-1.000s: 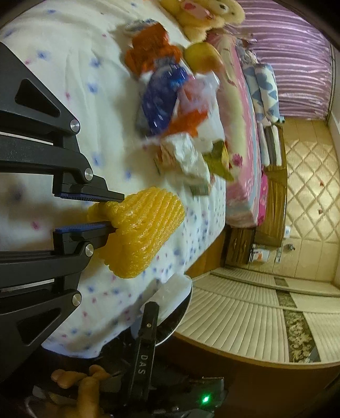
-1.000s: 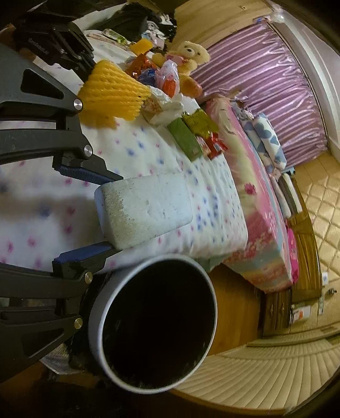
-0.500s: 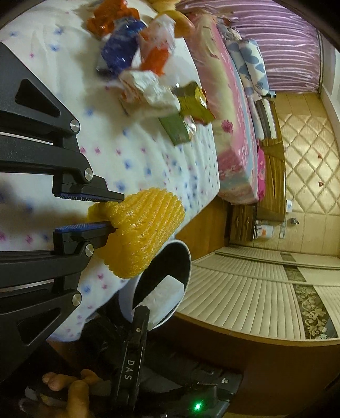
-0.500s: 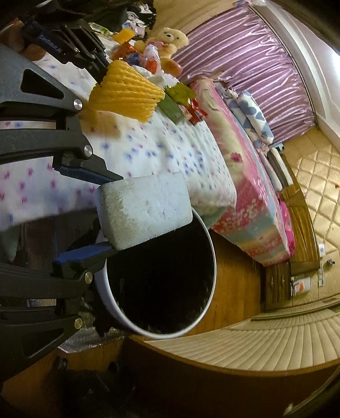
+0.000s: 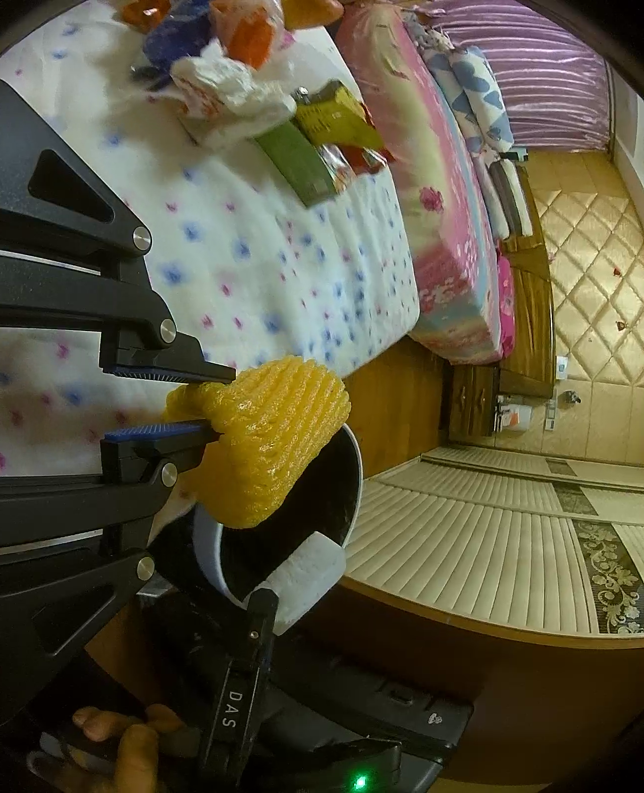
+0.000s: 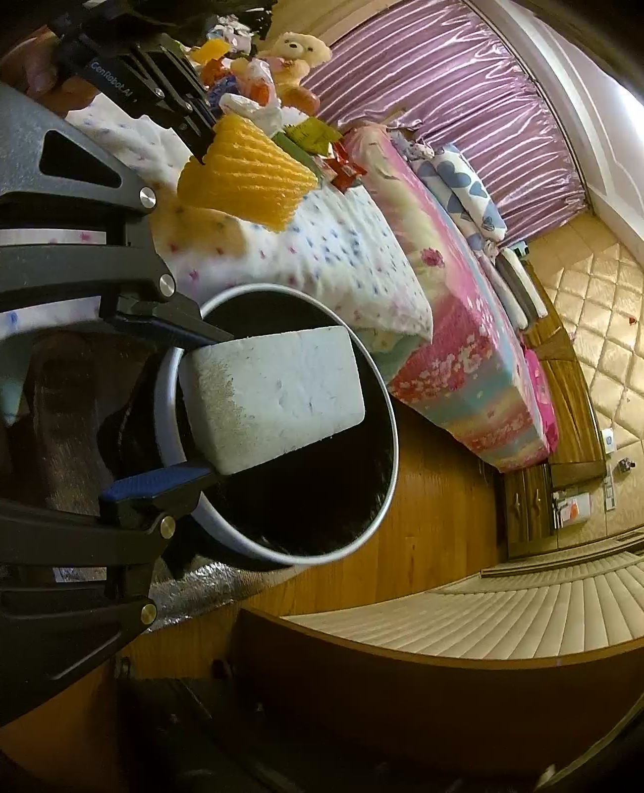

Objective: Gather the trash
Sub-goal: 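Carry both items over the bin and open both grippers to drop them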

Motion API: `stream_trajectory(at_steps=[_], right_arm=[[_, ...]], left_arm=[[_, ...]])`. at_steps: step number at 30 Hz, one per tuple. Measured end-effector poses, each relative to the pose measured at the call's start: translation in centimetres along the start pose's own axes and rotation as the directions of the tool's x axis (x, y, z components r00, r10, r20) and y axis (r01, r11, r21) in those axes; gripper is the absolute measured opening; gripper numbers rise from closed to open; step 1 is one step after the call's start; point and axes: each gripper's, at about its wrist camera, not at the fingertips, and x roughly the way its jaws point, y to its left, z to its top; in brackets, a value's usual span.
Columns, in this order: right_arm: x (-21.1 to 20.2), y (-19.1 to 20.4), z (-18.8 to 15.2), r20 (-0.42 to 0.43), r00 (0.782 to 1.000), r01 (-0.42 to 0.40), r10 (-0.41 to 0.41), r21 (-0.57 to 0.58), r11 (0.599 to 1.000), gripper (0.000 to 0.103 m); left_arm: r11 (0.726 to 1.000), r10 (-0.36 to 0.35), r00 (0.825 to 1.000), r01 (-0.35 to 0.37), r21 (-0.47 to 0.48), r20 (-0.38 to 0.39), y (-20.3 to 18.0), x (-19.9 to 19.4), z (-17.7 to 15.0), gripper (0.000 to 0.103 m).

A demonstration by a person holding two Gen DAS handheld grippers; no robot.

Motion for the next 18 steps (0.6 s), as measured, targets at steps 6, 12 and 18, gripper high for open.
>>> stream_trajectory(at_steps=[6, 12, 18], right_arm=[[0.5, -1.2, 0.7, -0.003, 1.000, 0.013, -0.013, 0.011, 1.000, 0.045], [1.1, -2.2, 1.4, -0.013, 1.000, 0.023, -0.023, 0.012, 1.000, 0.045], [1.8, -3.1, 2.1, -0.024, 0.999, 0.029, -0.029, 0.017, 0.999, 0.046]], left_arm=[[1.000, -0.014, 1.000, 0.014, 0.025, -0.008, -1.6, 2.1, 1.5, 0.013], [0.999, -0.029, 0.999, 0.030, 0.025, -0.042, -2.2, 4.7, 2.8, 0.014], [0.999, -0.036, 0.997, 0.038, 0.027, -0.068, -2.8, 6.6, 3.8, 0.014]])
